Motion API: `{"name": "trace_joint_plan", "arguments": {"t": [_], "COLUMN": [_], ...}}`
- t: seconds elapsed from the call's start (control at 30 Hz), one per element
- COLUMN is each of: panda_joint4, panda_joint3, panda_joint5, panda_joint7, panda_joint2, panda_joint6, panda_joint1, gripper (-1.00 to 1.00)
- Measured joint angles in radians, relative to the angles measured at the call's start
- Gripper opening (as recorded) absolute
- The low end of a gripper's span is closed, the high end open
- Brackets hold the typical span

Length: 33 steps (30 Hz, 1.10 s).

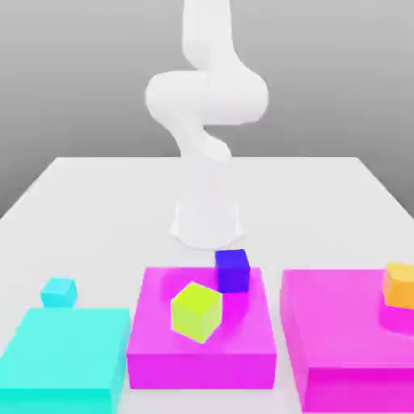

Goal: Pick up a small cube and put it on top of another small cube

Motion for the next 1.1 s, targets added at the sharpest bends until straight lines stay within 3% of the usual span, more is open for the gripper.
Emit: {"name": "trace_joint_plan", "arguments": {"t": [0.37,0.5,0.6,0.7,0.9,0.93,1.1], "panda_joint4": [-0.224,-0.305,-0.366,-0.414,-0.376,-0.370,-0.370], "panda_joint3": [-0.273,-0.379,-0.442,-0.429,-0.163,-0.125,-0.125], "panda_joint5": [-0.100,-0.070,0.007,0.151,0.435,0.450,0.449], "panda_joint7": [-0.278,-0.423,-0.571,-0.754,-0.985,-0.998,-0.997], "panda_joint2": [0.398,0.544,0.660,0.782,1.004,1.029,1.028], "panda_joint6": [0.254,0.347,0.418,0.486,0.643,0.664,0.662], "panda_joint1": [-0.130,-0.170,-0.218,-0.278,-0.495,-0.530,-0.530], "gripper": [0.00,0.00,0.00,0.00,0.00,-1.00,-1.00]}}
